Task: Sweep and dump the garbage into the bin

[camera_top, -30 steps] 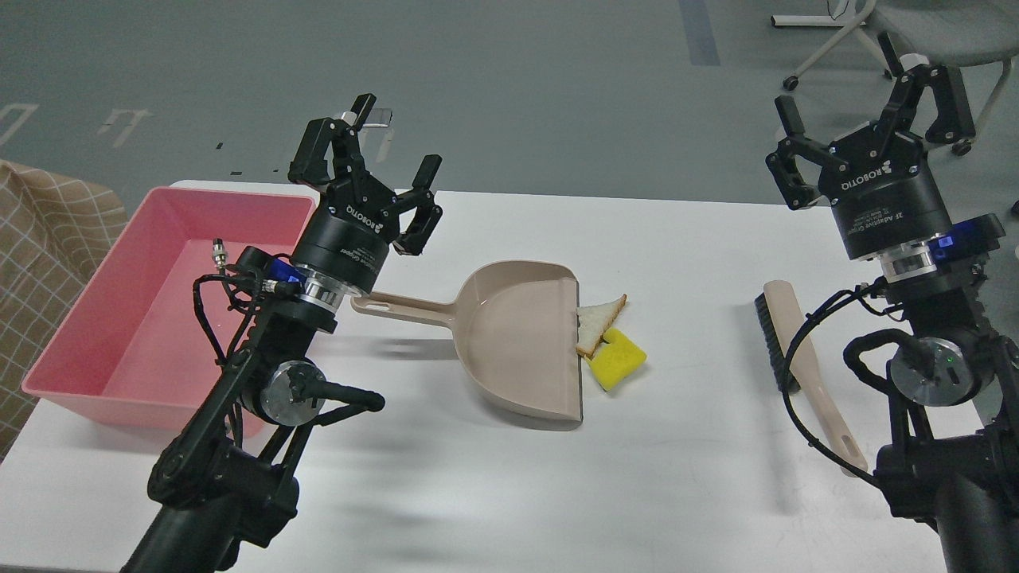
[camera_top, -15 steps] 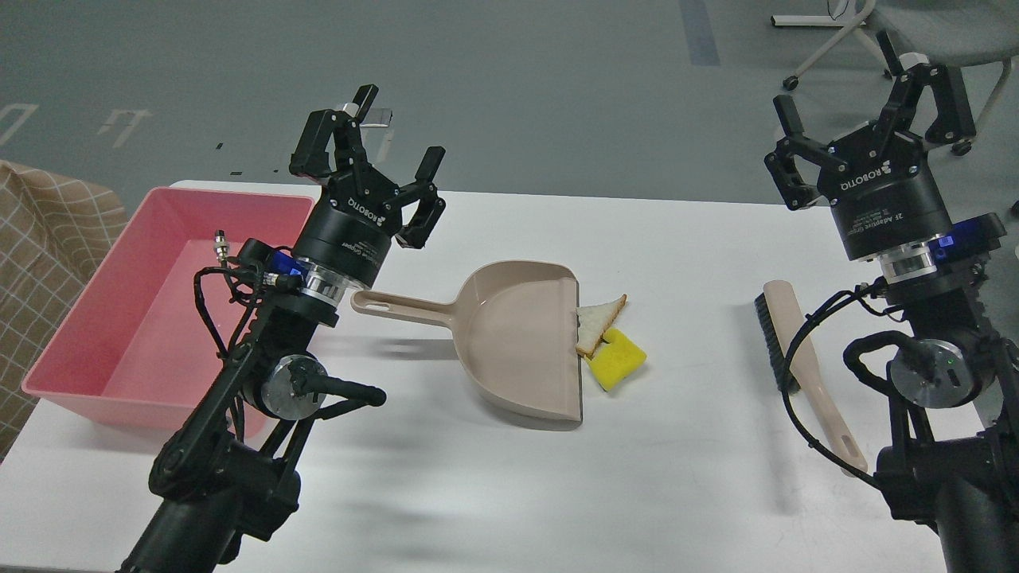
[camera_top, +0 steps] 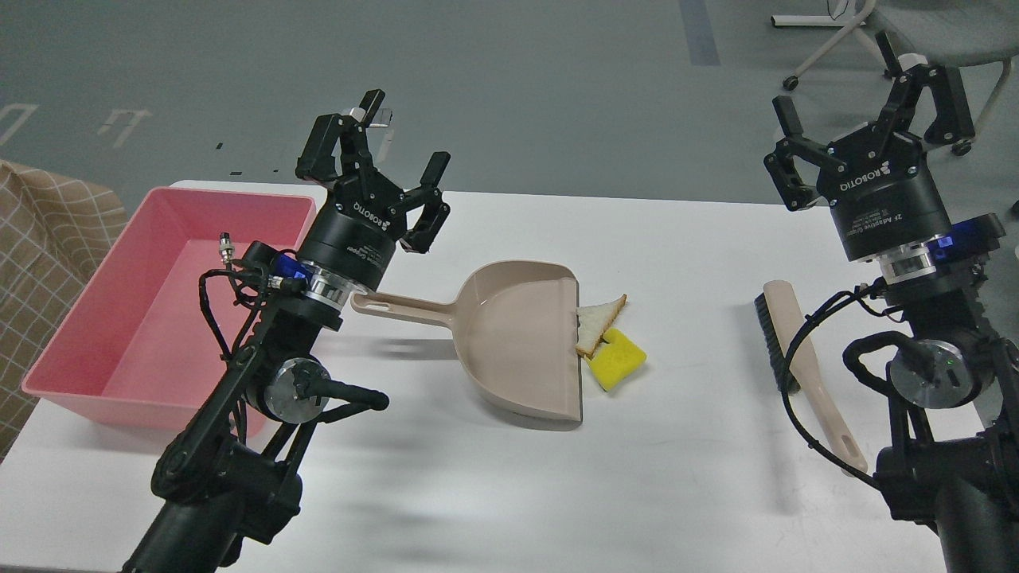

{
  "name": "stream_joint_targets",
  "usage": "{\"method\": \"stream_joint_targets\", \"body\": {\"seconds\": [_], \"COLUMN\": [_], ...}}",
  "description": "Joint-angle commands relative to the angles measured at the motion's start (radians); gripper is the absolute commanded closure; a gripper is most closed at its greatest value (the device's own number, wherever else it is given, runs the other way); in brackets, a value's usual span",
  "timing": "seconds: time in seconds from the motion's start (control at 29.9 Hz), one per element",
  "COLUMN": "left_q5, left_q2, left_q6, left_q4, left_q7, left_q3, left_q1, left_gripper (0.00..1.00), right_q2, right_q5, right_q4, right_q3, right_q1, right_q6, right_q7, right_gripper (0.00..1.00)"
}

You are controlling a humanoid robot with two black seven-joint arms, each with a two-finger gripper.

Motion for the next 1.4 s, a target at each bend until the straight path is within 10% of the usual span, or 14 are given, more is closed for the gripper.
{"method": "stream_joint_targets", "body": {"seconds": [0.0,1.37], "left_q5": [-0.001,0.270], "left_q2": [0.000,0.000], "left_q6": [0.001,0.119], "left_q4": [0.001,-0.137], "left_q7": [0.000,-0.012], "left_q3": [0.002,0.063], "left_q1": [0.007,0.217], "left_gripper": [0.01,0.01], "right_q2": [0.000,0.000], "right_q5": [0.001,0.001], "right_q4": [0.000,-0.044], "right_q3": [-0.001,0.002], "right_q1": [-0.005,-0.002], "right_q6": [0.000,0.000], "right_q7": [0.000,0.000], "right_gripper": [0.00,0.00]}}
